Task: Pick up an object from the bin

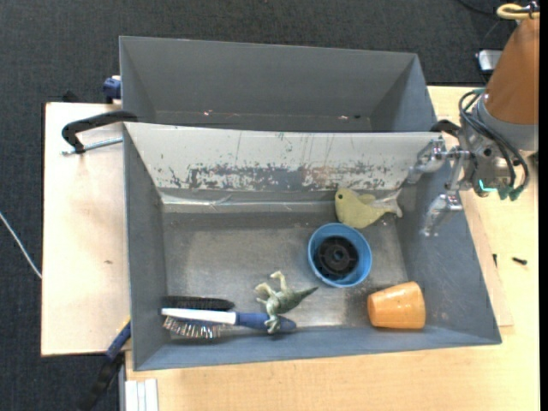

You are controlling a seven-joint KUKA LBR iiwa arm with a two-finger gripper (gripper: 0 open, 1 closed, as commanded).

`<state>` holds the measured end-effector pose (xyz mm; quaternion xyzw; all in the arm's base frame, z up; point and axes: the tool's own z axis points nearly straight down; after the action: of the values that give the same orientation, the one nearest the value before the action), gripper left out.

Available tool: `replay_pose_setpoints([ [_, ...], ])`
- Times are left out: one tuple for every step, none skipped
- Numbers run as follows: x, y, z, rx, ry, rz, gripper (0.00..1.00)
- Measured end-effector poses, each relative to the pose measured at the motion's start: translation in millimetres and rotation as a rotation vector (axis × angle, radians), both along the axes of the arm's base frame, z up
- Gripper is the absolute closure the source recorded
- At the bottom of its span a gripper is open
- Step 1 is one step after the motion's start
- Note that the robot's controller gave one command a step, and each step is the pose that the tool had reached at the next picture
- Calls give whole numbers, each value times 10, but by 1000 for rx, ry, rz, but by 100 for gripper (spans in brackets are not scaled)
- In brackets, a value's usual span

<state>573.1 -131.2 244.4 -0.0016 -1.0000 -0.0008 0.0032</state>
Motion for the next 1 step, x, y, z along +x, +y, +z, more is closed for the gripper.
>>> replay_pose_setpoints([
  [141, 370, -1331, 1, -1, 31, 0],
])
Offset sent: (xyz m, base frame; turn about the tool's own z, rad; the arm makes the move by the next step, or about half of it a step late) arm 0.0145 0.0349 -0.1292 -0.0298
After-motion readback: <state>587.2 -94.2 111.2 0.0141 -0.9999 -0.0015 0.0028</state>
